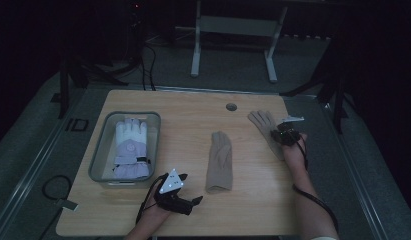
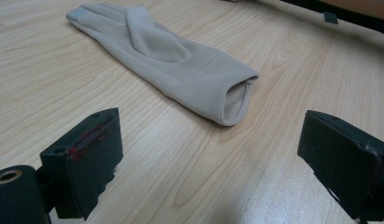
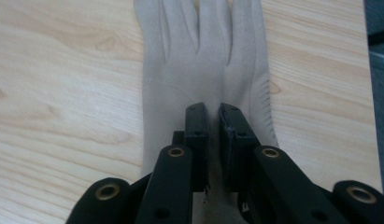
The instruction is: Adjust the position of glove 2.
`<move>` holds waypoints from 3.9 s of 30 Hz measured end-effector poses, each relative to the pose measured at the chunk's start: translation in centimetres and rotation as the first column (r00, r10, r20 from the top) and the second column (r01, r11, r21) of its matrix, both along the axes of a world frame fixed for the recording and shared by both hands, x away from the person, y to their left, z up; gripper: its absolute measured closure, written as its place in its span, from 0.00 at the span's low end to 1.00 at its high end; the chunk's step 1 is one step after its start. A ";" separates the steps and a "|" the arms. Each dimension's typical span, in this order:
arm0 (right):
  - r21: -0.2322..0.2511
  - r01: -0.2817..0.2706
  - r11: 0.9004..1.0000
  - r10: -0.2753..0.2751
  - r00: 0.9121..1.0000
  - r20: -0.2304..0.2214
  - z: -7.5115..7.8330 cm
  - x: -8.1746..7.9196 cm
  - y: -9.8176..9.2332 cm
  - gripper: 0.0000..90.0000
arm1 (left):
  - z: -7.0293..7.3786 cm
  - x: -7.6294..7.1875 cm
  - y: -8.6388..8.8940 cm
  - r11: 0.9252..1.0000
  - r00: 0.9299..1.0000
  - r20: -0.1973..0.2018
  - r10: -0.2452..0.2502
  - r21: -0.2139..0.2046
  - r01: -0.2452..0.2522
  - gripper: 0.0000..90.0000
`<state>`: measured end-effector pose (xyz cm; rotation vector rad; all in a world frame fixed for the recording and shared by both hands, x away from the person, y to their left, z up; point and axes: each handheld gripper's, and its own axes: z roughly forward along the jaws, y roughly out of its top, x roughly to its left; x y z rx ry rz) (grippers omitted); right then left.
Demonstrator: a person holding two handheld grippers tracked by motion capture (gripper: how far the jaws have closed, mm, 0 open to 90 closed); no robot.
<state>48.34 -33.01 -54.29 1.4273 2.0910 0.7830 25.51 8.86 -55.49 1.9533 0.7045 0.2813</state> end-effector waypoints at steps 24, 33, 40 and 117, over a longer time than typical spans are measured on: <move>0.156 0.242 0.958 -0.255 0.965 0.066 5.0 -10.7 0.6 0.92 | 0.4 -0.1 0.1 1.000 1.000 0.013 0.006 -0.006 -0.006 0.08; 0.183 0.267 0.946 -0.280 0.959 0.049 3.8 -14.4 1.0 0.92 | 0.4 -0.1 -0.1 1.000 1.000 0.016 0.005 0.000 -0.005 0.08; 0.204 0.280 0.938 -0.289 0.957 0.014 2.1 -15.4 1.4 0.91 | 0.3 -0.2 -0.3 1.000 1.000 0.017 -0.001 0.008 0.001 0.08; 0.186 -0.002 0.982 -0.019 0.994 0.108 6.8 -14.6 9.2 0.93 | 0.4 -0.1 0.0 1.000 1.000 0.028 0.001 0.013 -0.001 0.07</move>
